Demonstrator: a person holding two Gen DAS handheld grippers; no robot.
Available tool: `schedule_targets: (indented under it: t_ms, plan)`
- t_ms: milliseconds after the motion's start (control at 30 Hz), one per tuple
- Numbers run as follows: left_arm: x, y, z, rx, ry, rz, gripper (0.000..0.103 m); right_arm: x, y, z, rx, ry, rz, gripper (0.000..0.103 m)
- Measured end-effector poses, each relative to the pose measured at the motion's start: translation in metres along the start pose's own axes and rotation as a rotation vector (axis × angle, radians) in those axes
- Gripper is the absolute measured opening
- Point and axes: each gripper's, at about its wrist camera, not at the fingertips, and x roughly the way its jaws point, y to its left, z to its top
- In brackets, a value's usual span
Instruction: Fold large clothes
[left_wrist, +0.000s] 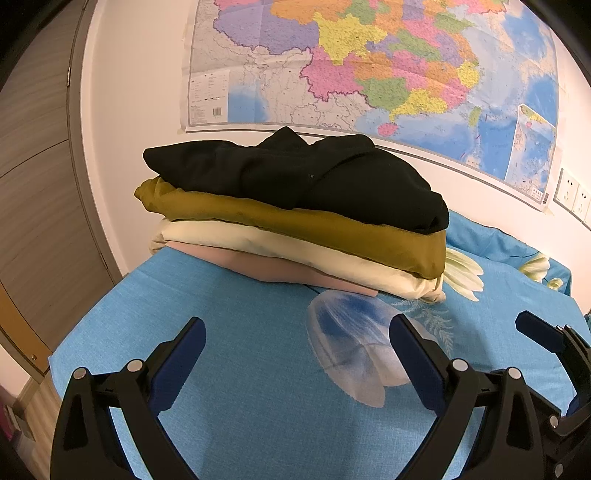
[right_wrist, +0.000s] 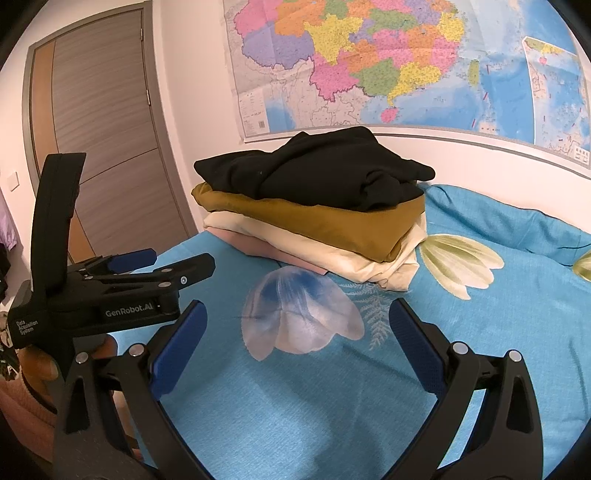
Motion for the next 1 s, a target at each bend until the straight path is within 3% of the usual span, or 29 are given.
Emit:
schedule_targets:
  t_ms: [1000]
  plan:
    - [-0.0007,-0.0015,-0.0008,-0.001,-0.001,0.002,0.096,-0.0009,0.0033,-0.0009,0.001,-0.003,-0.006,0.097]
